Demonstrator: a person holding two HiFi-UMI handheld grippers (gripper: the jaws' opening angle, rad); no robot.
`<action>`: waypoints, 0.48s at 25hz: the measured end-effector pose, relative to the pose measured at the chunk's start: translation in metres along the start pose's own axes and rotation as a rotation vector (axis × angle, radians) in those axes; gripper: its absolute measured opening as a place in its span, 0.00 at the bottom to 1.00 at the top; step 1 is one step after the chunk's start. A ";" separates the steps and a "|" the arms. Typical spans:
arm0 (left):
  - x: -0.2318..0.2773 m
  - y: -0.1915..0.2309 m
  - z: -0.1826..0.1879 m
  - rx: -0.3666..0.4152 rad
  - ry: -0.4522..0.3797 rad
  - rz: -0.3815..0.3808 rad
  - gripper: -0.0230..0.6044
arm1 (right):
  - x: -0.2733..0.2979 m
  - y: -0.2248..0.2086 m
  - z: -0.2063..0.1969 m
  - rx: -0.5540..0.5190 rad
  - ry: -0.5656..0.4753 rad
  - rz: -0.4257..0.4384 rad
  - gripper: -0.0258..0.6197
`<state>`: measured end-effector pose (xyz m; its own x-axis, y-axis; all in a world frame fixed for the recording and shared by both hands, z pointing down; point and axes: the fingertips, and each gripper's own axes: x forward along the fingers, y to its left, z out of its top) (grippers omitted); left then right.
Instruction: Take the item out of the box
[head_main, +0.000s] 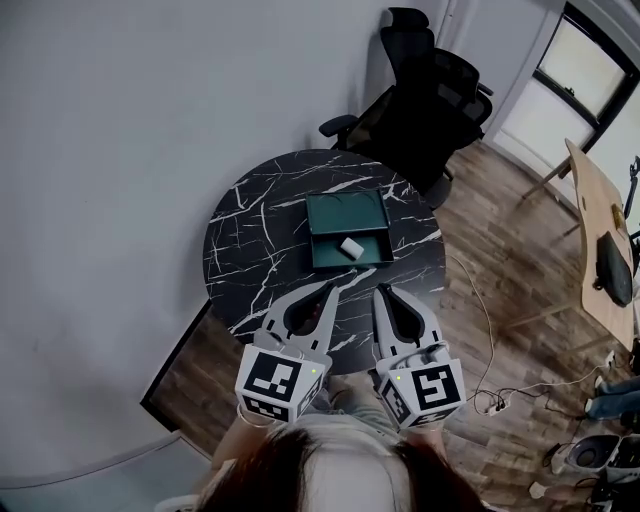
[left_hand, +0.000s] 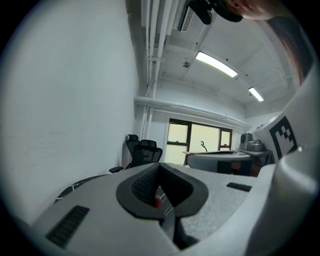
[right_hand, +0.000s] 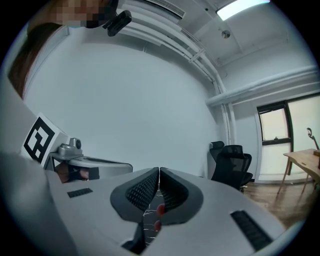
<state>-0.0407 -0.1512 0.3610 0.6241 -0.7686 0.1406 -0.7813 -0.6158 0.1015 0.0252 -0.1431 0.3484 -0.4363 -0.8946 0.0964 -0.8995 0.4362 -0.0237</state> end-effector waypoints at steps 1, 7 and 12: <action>0.003 0.003 0.000 -0.003 0.000 0.000 0.05 | 0.004 -0.001 0.000 -0.002 0.004 -0.001 0.08; 0.021 0.015 -0.001 -0.015 0.003 0.004 0.05 | 0.020 -0.012 -0.005 -0.012 0.032 0.002 0.08; 0.039 0.022 -0.002 -0.019 0.003 0.015 0.05 | 0.037 -0.025 -0.014 -0.012 0.052 0.019 0.08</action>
<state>-0.0338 -0.1947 0.3708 0.6123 -0.7771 0.1453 -0.7906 -0.6007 0.1185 0.0317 -0.1852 0.3660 -0.4512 -0.8802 0.1476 -0.8908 0.4542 -0.0143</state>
